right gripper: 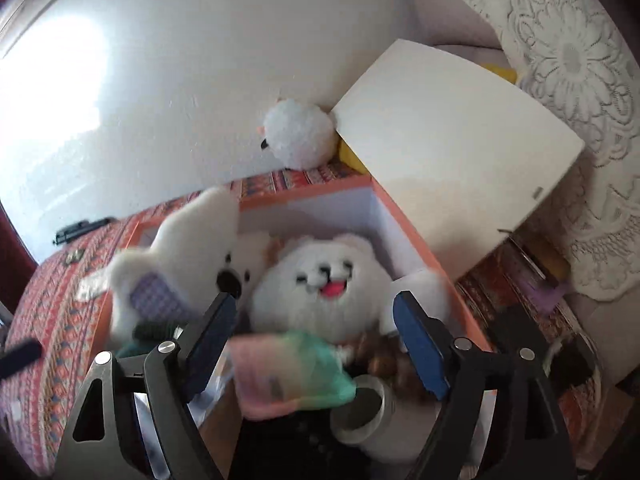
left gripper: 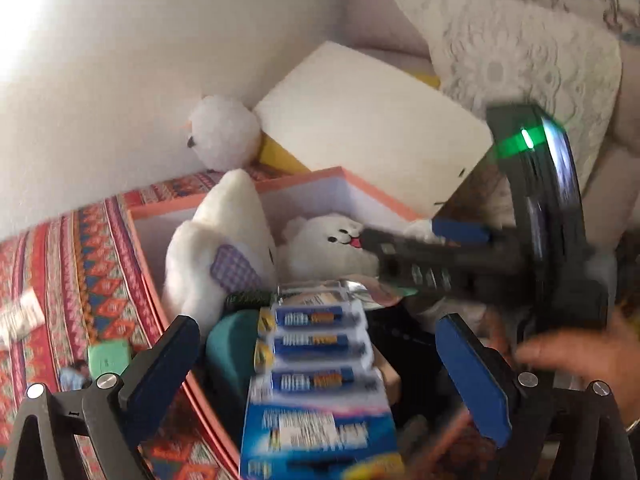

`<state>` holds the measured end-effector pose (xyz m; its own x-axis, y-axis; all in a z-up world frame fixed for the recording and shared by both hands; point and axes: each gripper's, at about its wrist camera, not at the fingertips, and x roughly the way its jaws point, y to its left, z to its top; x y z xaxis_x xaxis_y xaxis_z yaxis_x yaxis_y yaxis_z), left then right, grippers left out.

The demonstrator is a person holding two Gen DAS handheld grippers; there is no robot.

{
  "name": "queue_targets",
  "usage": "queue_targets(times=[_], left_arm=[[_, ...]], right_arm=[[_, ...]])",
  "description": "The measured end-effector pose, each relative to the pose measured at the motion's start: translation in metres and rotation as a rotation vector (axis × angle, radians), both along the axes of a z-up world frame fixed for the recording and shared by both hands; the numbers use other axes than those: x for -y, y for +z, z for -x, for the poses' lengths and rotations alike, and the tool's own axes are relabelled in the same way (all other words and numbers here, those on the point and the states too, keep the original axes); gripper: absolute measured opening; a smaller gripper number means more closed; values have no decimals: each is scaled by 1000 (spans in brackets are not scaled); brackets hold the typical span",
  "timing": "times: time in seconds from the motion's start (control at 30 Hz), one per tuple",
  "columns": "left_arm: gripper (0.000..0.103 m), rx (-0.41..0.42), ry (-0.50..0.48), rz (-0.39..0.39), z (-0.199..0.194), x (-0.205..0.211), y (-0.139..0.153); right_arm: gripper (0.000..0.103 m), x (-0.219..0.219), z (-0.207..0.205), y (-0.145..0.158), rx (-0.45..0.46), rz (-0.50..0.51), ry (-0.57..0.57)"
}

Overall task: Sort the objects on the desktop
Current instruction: 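Carry battery pack and white lid into the orange box while both grippers open, then move both grippers back from the orange box to the pile, then grasp the small rose oil bottle with the left gripper while the right grasps the green tape measure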

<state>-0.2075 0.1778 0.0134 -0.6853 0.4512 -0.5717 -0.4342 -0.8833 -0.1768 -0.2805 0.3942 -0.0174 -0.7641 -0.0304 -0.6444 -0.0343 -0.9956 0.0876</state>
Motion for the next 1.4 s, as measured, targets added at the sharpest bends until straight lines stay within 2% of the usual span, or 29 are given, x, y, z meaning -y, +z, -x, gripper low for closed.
queue_targets(times=[0.13, 0.27, 0.43, 0.6, 0.7, 0.83, 1.0, 1.07, 1.23, 1.33, 1.4], left_arm=[[100, -3, 31, -27, -22, 22, 6], [101, 8, 90, -14, -50, 56, 1], [101, 40, 175, 7, -76, 108, -18], [101, 97, 276, 40, -90, 176, -50], [101, 134, 334, 62, -95, 215, -68], [101, 150, 398, 65, -83, 252, -79], [101, 181, 410, 43, -45, 274, -97], [101, 182, 373, 44, -30, 269, -106], [101, 168, 197, 49, 33, 223, -132], [101, 196, 131, 33, 81, 199, -147], [101, 223, 108, 56, 111, 187, -158]], right_arm=[[85, 25, -55, 14, -55, -45, 16], [90, 57, -115, 40, -146, -115, 38], [91, 99, -169, 58, -185, -113, 106], [93, 149, -205, 58, -185, -75, 224], [93, 187, -208, 44, -166, -83, 309], [93, 232, -179, 12, -80, -43, 397], [90, 269, -109, -25, 20, -25, 359], [87, 279, -79, -35, 62, -13, 332], [85, 275, 9, -38, 188, 151, 264], [85, 265, 39, -27, 183, 228, 246], [85, 258, 51, -23, 173, 263, 247]])
